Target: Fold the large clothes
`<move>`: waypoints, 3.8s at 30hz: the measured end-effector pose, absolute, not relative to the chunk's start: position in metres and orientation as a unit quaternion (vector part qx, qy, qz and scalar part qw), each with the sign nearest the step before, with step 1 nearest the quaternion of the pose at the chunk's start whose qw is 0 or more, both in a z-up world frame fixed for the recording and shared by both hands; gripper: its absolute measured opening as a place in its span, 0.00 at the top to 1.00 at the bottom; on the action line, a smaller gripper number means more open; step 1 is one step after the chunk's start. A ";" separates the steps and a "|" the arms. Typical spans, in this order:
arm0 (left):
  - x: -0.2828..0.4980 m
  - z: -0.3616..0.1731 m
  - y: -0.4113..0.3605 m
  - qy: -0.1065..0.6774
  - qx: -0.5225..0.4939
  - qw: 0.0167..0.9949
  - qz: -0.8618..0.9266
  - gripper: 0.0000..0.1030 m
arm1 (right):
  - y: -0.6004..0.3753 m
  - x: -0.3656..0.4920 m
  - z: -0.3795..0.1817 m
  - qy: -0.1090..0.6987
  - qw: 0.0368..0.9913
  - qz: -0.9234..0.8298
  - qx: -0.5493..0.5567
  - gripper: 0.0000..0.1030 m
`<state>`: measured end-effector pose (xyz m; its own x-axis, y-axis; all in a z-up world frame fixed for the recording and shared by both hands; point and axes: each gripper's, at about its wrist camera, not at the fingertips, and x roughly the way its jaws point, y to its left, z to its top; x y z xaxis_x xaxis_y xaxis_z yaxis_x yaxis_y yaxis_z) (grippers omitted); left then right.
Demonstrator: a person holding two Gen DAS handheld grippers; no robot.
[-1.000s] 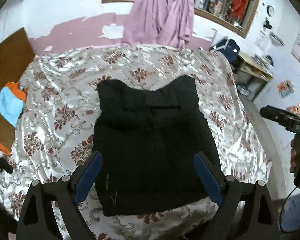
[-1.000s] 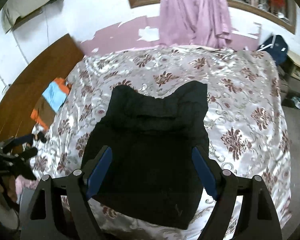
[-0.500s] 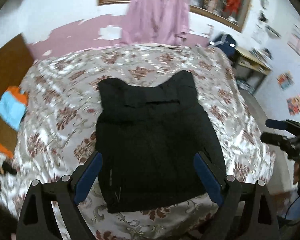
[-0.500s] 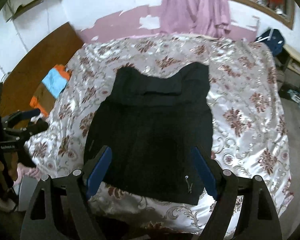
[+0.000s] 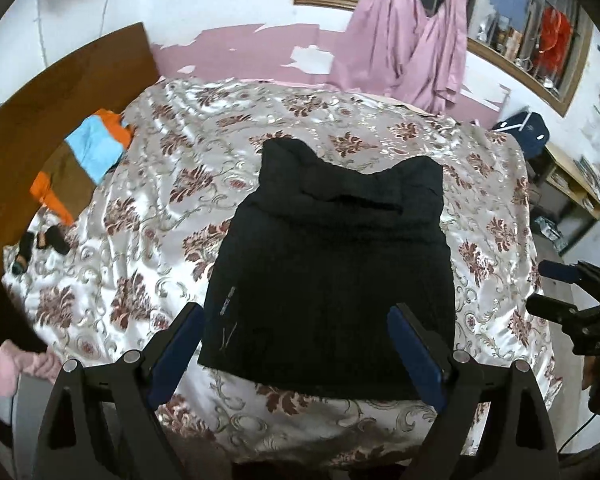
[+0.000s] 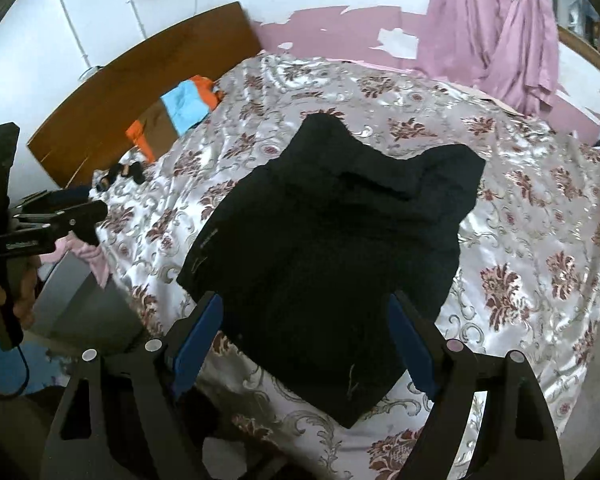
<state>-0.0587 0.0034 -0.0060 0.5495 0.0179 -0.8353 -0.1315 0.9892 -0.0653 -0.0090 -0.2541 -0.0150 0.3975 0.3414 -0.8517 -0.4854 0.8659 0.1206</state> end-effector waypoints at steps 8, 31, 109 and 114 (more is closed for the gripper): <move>-0.048 0.000 0.015 0.475 -0.018 0.880 0.016 0.10 | -0.245 0.004 -0.021 0.478 0.842 0.246 -0.050 0.23; -0.074 -0.139 0.029 0.512 0.070 0.852 -0.089 0.10 | -0.230 -0.053 -0.088 0.551 0.823 0.142 -0.012 0.16; -0.051 -0.293 0.068 0.437 0.001 0.894 -0.096 0.85 | -0.241 -0.129 -0.305 0.315 0.942 -0.001 -0.112 0.91; -0.047 -0.278 0.069 0.429 0.008 0.897 -0.104 0.90 | -0.247 -0.123 -0.270 0.300 0.949 0.023 -0.098 0.92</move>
<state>-0.0466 0.0691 -0.2775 0.6104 -0.1790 -0.7716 0.1932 0.9784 -0.0741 -0.1234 -0.2473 -0.2705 0.8191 -0.0152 -0.5735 -0.1027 0.9796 -0.1727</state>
